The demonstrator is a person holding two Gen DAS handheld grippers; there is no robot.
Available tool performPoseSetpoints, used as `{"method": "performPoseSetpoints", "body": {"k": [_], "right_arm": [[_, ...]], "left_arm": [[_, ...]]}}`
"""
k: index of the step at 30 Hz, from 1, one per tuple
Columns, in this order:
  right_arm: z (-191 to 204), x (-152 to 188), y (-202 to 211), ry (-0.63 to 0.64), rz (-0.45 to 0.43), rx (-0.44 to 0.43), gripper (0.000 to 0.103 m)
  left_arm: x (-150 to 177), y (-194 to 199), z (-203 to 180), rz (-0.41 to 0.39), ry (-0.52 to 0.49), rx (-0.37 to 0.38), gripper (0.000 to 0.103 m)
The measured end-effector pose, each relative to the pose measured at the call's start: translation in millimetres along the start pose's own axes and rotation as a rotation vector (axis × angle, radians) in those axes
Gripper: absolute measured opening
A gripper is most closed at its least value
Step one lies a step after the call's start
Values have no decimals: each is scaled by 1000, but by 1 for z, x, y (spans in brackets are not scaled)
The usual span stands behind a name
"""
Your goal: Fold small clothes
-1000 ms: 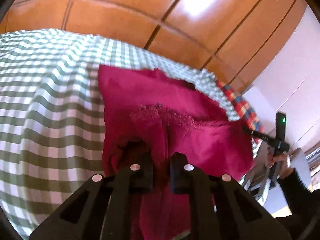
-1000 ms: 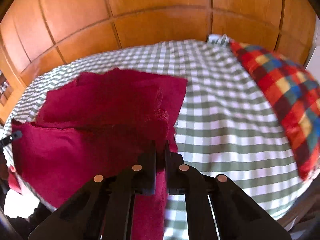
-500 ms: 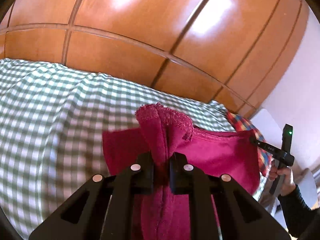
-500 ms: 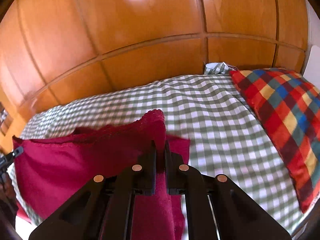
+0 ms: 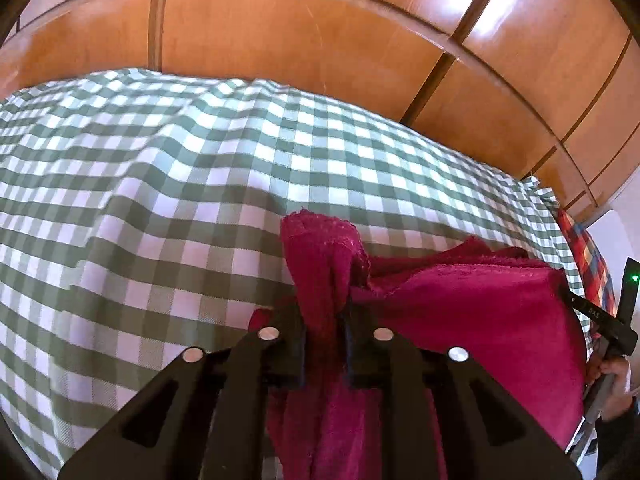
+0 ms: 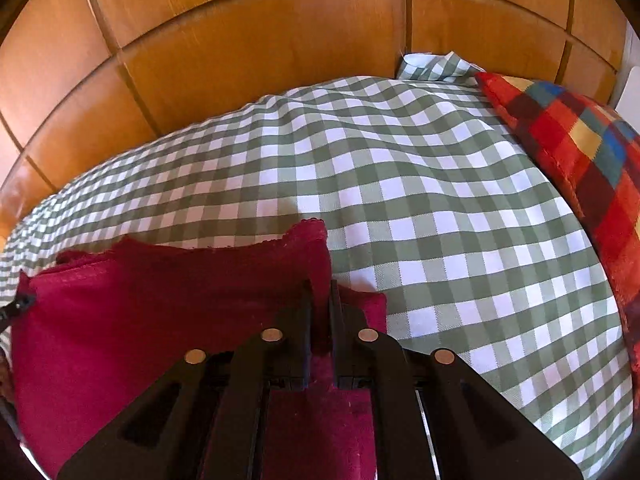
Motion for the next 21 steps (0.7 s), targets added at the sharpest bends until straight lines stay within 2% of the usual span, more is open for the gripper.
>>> {"method": "performPoseSetpoints", "body": {"k": [1,4,6,11,12,14,18,21], "right_arm": [[-3,0,5,-8,4,-21,11],[-19,10,29,-41,-6,-103,11],[-31,23,45,-73,1,-167,11],[-54,73,78,-121,34,-240,11],[-57,85,83,-125,51,-250,15],[-61,104,92,-132,60,-251,75],[-59,134,107,-131,56,-269,77],[-52,147,108,-119,77,-292,72]], "left_arm": [[1,6,-2,-1,-6,-11,34],[10,32,-6,-34,-24,8,49],[25,53,-5,-49,-30,39,50],[74,88,2,-31,16,147,50],[84,94,2,-27,19,158,51],[107,106,2,-19,28,181,52],[147,121,-6,5,37,212,52],[164,124,-11,11,46,237,52]]}}
Point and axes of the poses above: each gripper's, at about its wrist camera, not at the fingertips, and y roughly against the way its jaws point, z to its left, x to its underside, the point moved 3 cm from there along -y, roughly the way its jaws point, and after that the axes turned 9 degrees about x, right-handed, at the moved point
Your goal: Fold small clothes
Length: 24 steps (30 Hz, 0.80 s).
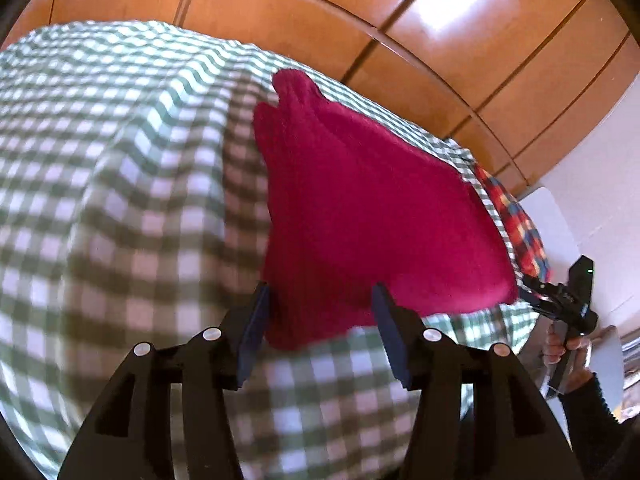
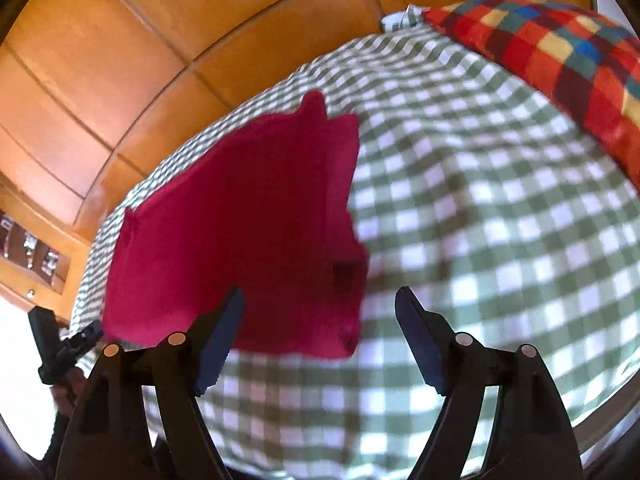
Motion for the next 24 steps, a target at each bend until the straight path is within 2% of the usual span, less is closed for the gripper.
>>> {"method": "performPoseSetpoints", "body": {"k": [1,2,4,5,6,7,9,12,15,18,21,22,23,24], "right_arm": [[3,4,-1,12,3,2,64],[4,6,-3,20,6,7,46],[7,9,-10,38,12,50,28],[8,9,-11,43,8,58,15],[7,6,-12,46,7,67,9],[7,5,-10,49,6,73,8],[8,4,0,74,-14,91,7],[3,7,13,110,-16,120,6],[-10,21,6,119,40,154,6],[-18,30,3,106,57,159,6],[-18,25,6,102,49,152,7],[-18,23,6,104,49,148,10],[-17,20,7,103,54,140,20],[-18,16,9,97,41,159,26]], "left_arm": [[4,0,0,0,2,1,52],[7,-1,1,-4,1,-3,51],[10,-5,2,-11,11,-4,48],[8,-7,4,-15,21,3,44],[7,-8,7,-18,31,9,30],[5,-8,8,-17,41,16,19],[4,-4,10,-19,50,40,12],[7,8,6,-3,31,55,10],[23,11,8,44,50,69,10],[42,7,4,91,43,47,11],[41,15,0,67,47,35,23],[35,19,0,39,44,23,38],[29,23,2,8,40,-3,44],[19,28,5,-30,39,-10,47]]}}
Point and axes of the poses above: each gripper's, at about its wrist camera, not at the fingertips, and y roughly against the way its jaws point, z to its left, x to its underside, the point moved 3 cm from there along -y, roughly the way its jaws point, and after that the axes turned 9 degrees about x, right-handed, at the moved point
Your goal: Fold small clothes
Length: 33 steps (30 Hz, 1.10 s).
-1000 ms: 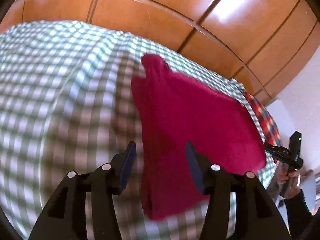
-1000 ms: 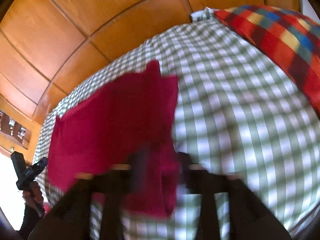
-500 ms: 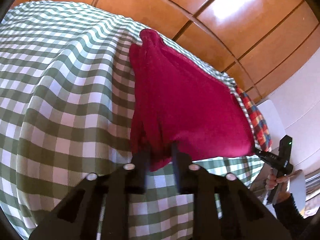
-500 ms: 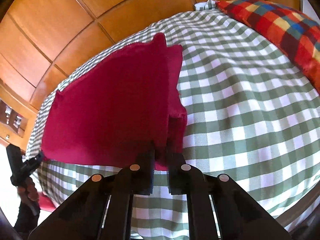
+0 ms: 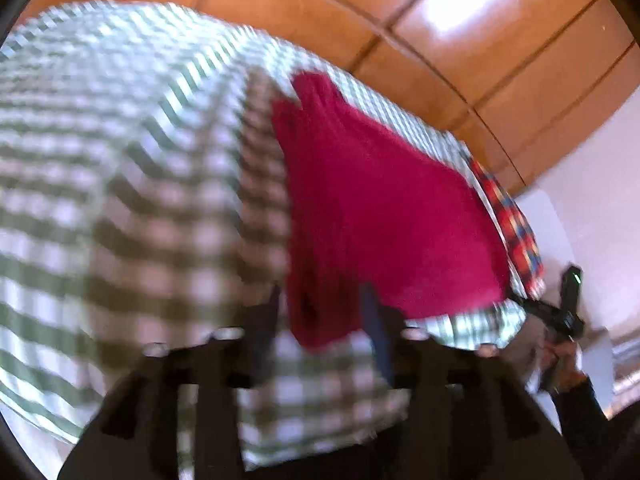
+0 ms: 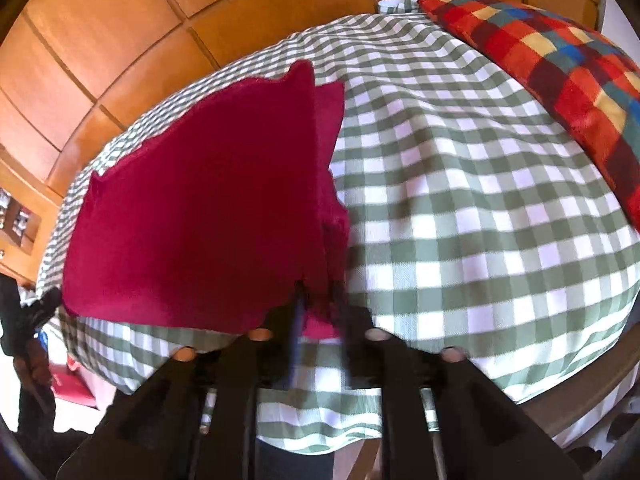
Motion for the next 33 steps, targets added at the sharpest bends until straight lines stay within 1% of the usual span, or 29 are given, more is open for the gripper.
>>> {"method": "performPoseSetpoints", "body": {"k": [1,3,6,8,9,10,11,14,15,16,17,19,21,22,23,24,26,27,28,29,33], "right_arm": [[-1,-5,4,-8,-26,21,42],[2,-14,11,-28,-75,35,58],[15,-33,16,-27,-143,45,58],[34,-47,11,-6,-161,32,58],[42,-52,7,8,-166,33,58],[54,-59,1,33,-172,40,61],[62,-62,-2,50,-177,43,64],[93,-77,-20,116,-188,51,64],[104,-84,-27,137,-192,58,64],[107,-88,-32,145,-195,61,64],[113,-95,-39,157,-204,72,64],[114,-104,-48,171,-211,98,64],[105,-110,-62,161,-213,170,64],[99,-111,-72,145,-196,192,64],[90,-110,-85,119,-179,175,67],[86,-108,-88,101,-201,153,68],[83,-105,-88,87,-226,139,68],[84,-105,-87,95,-232,150,68],[85,-105,-88,99,-236,154,68],[85,-105,-88,97,-240,153,68],[83,-106,-89,94,-249,145,69]], "left_arm": [[-8,1,1,-14,8,10,47],[-26,3,5,-49,17,10,47],[-55,-8,9,-70,-15,-27,47],[-75,-25,8,-63,-12,-13,47],[-84,-31,10,-64,-6,-19,49],[-95,-40,11,-61,2,-26,51],[-103,-49,12,-53,10,-25,51],[-122,-77,13,-32,55,-23,49],[-127,-85,13,-25,61,-23,37],[-129,-92,11,-17,57,-37,19],[-131,-97,11,-10,49,-67,13],[-132,-100,12,-25,46,-136,8],[-126,-102,14,-34,44,-201,8],[-120,-106,18,-29,41,-241,9],[-115,-110,23,-26,39,-261,10],[-113,-112,25,-32,38,-265,11],[-112,-109,23,-43,37,-270,13],[-113,-107,21,-46,30,-288,20],[-113,-103,14,-57,6,-347,33],[-113,-98,7,-76,-23,-405,34],[-105,-83,-28,-157,-142,-496,33]]}}
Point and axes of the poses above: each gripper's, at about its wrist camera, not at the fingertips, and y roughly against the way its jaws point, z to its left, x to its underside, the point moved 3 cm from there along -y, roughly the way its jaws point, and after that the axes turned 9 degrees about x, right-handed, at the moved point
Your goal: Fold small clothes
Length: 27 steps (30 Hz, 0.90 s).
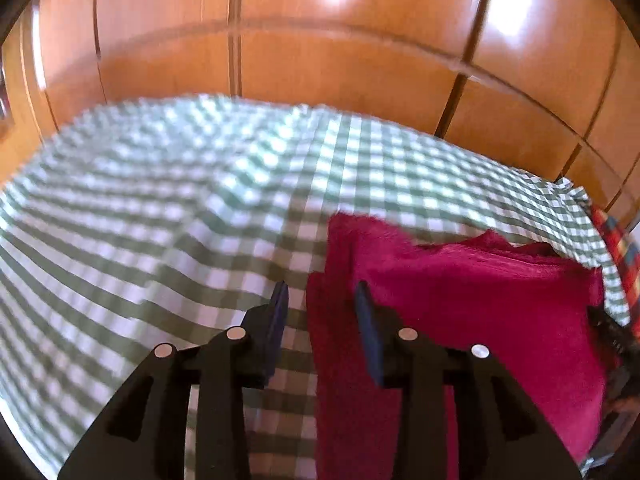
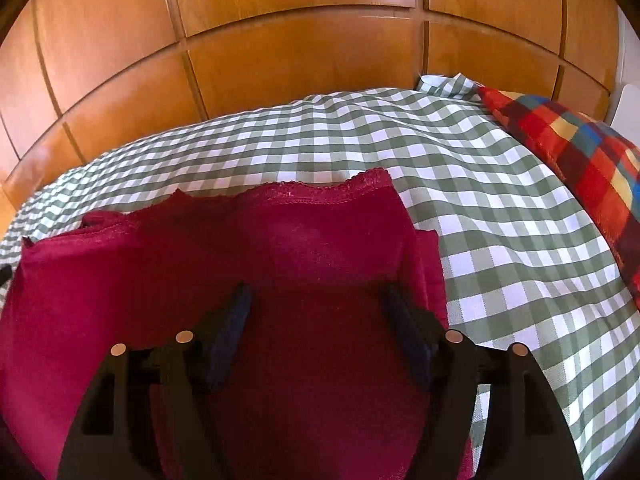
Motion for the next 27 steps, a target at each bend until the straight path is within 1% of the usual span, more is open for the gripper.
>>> {"method": "performPoseSetpoints", "body": {"k": [1,3,7,9,10,12,18,23,27], "right_arm": [[0,0,0,1,-3,3,69],[3,2,3,1,-6,7,69],[4,3,4,-3,-10,11,69],[4,3,4,-3,-11,11,69],[3,3,4,-3,-11,11,69],[3,3,4,-4,-11,10,69],[3,3,5,-6,-12,7,70],[4,3,5,-13,-13,3,70],[4,3,3,-25,-14,-7,71]], "left_arm": [[0,9,-8,-30,-29,1,34],[2,19,-20,-52,-56,16,35],[11,29,-37,-54,-93,59,35],[16,30,-47,-56,-120,59,37],[19,30,-48,-53,-125,64,40],[23,30,-52,-42,-127,75,40],[33,22,-53,-15,-118,72,40],[36,9,-47,12,-110,67,40],[42,-6,-39,50,-91,70,42]]}}
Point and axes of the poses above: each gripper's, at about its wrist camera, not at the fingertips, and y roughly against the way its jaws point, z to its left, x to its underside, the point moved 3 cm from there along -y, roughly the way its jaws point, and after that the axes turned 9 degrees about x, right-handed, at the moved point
